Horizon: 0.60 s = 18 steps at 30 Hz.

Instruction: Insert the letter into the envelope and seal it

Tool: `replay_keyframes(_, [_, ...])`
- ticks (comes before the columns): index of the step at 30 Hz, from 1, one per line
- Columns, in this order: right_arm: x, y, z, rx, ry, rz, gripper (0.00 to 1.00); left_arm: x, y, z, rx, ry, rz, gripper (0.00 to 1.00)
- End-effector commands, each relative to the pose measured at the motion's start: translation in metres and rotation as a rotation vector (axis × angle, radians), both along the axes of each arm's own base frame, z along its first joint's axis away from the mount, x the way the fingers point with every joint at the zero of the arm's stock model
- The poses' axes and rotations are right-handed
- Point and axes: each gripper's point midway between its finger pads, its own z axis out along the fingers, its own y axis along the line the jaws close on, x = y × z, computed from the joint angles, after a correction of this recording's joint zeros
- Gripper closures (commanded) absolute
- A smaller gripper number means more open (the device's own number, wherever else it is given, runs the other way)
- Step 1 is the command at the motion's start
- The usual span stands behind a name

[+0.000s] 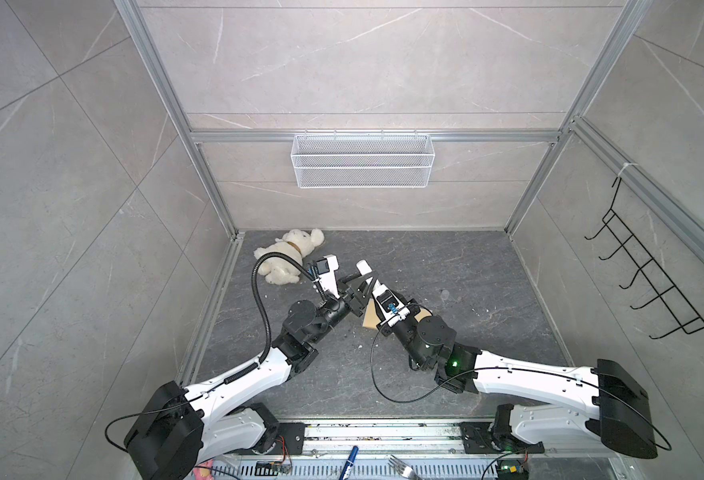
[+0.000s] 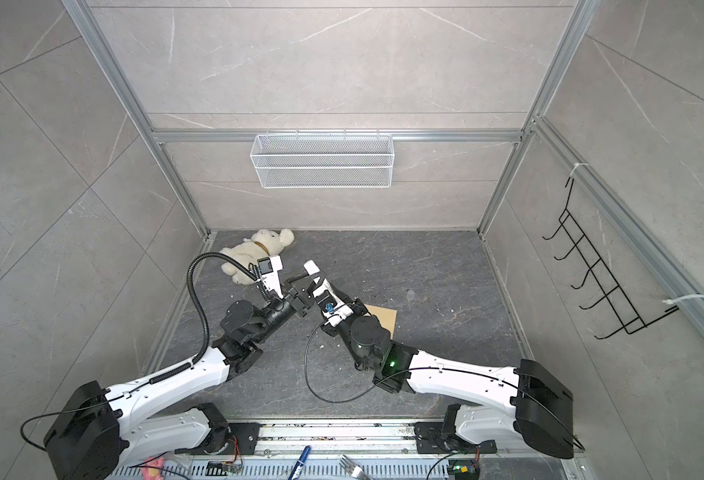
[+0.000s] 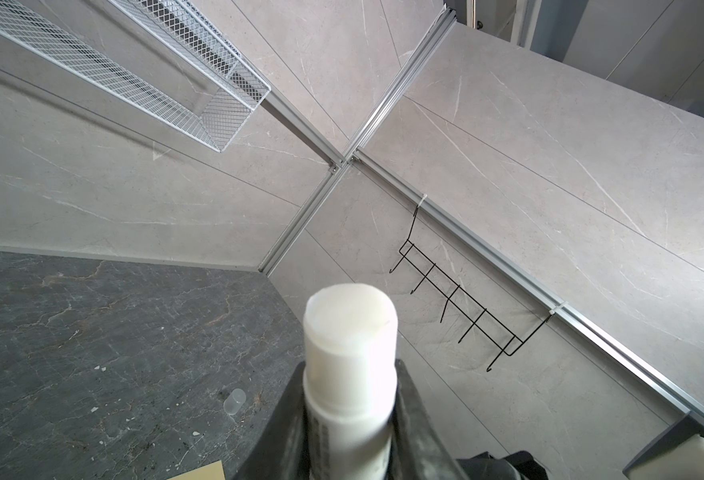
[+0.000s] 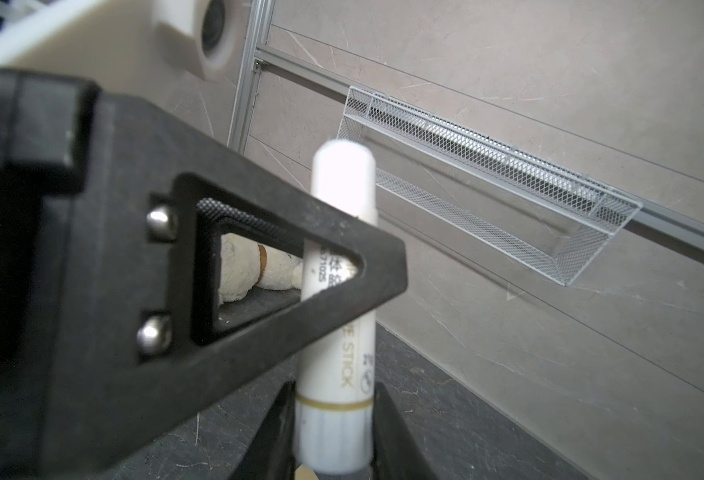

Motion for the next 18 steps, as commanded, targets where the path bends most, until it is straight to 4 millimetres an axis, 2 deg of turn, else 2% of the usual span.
replay_keyframes(1, [0.0,0.002,0.013,0.039,-0.005,-0.006,0.8,-0.007,0.008,0.03,-0.062,-0.076,0.013,1.0])
replay_keyframes(7, [-0.004,0.001,0.016,0.093,0.023,0.024,1.0,-0.008,0.007,0.03,-0.057,-0.082,0.007,1.0])
replay_keyframes(10, [-0.011,0.001,0.022,0.152,0.068,0.121,1.0,-0.011,0.006,0.031,-0.051,-0.099,-0.006,1.0])
replay_keyframes(12, [-0.012,-0.003,0.022,0.215,0.159,0.23,1.0,-0.014,0.005,0.033,-0.046,-0.121,-0.02,1.0])
replay_keyframes(18, [-0.005,-0.03,0.035,0.464,0.413,0.519,1.0,-0.033,-0.001,0.044,-0.042,-0.216,-0.102,1.0])
